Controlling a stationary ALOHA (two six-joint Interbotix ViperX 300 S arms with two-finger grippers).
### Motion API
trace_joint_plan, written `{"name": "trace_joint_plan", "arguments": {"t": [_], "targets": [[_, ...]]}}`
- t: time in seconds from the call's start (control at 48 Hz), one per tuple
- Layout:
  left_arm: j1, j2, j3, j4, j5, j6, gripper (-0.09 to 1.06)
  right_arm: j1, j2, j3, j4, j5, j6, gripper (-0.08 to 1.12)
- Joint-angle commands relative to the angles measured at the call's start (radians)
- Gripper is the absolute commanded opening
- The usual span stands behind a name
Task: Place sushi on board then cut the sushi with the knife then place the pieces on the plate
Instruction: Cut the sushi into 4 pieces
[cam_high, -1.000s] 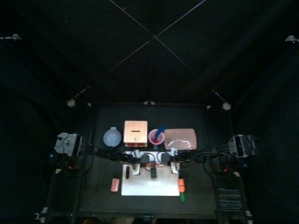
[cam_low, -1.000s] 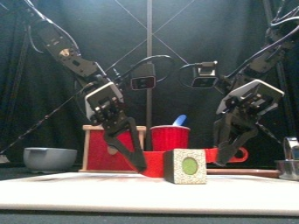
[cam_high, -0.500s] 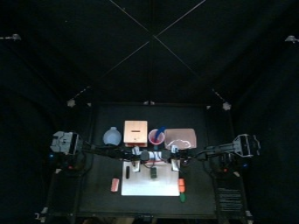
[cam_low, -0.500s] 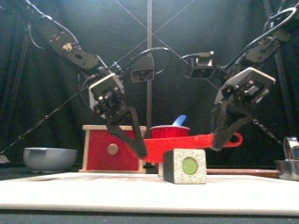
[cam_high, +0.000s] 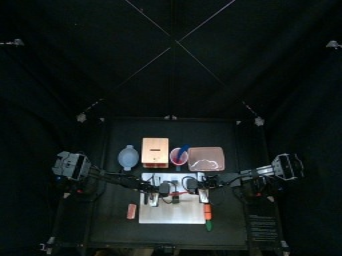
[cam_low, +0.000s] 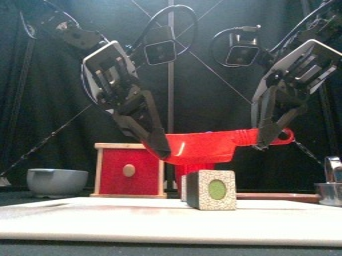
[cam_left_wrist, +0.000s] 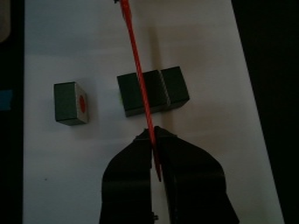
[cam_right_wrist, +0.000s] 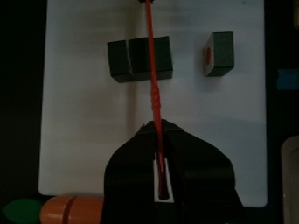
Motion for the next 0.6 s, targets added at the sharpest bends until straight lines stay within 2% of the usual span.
{"name": "trace_joint_plan", "arguments": {"t": [0.021,0.604], "targets": [[-0.017,-0.008,-0.025,0.0,-0.003,0.003,0.38,-0.005,-0.009,-0.006,0.0,-0.005,-0.002,0.34],[-0.009,0.023,-0.025,0.0,0.002,0.003,0.38,-0.009,0.035,-0.006,0.0,-0.006,-0.002,0.34]]}}
